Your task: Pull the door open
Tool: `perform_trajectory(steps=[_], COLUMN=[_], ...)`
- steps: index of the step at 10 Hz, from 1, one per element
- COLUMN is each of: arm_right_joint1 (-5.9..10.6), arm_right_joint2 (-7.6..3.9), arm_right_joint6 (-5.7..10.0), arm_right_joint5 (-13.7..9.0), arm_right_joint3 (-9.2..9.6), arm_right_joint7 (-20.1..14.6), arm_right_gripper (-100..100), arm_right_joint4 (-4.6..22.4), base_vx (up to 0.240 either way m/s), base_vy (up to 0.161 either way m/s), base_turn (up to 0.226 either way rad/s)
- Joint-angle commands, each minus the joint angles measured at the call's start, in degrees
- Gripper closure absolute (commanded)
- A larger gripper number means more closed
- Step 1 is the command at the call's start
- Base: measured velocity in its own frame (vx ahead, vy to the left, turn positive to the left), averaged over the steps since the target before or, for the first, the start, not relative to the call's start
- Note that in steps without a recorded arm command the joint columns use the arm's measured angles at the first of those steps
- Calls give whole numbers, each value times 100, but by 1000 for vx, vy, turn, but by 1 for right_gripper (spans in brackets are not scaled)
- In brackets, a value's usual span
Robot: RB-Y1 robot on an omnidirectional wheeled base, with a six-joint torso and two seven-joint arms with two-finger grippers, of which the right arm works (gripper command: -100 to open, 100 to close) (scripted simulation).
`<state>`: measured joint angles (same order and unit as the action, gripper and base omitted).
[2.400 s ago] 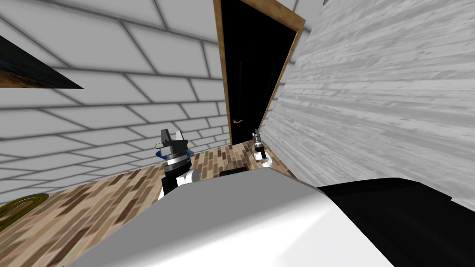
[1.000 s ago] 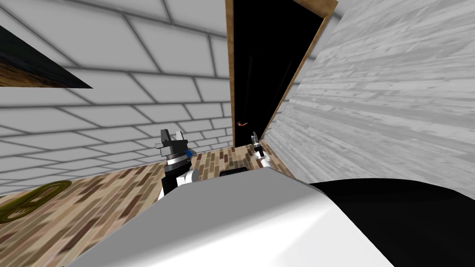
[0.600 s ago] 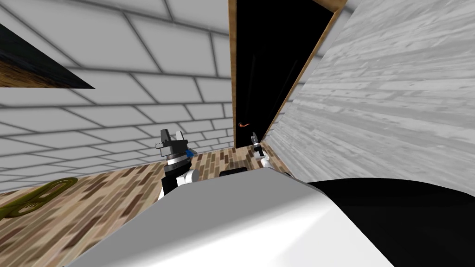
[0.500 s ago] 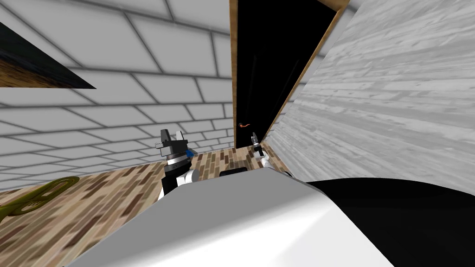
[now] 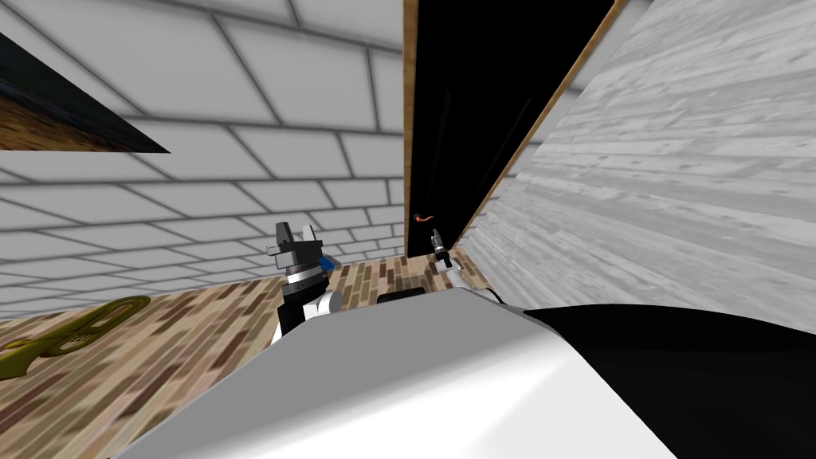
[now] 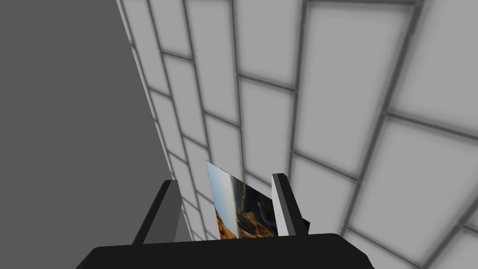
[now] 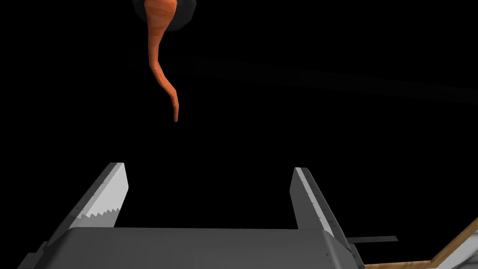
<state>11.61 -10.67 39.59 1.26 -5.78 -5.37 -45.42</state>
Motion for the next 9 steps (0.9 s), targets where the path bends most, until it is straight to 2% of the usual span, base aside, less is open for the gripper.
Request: perform_trajectory(steps=[1, 5, 6, 9], arm_right_joint1=[88, 343, 451, 585], arm_right_joint2=[-24, -73, -93, -118], arm_right_joint6=[18, 95, 127, 168], arm_right_joint5=[15, 46, 59, 75], arm_right_joint3=[-11, -43, -57, -74], arm_right_joint7=[-19, -43, -53, -66], arm_right_gripper=[-100, -100, -100, -100], arm_right_joint4=[205, 758, 991, 1281], base_vx=[89, 80, 92, 94], base_vy=[-15, -13, -6, -8], base_turn=[52, 61, 57, 45])
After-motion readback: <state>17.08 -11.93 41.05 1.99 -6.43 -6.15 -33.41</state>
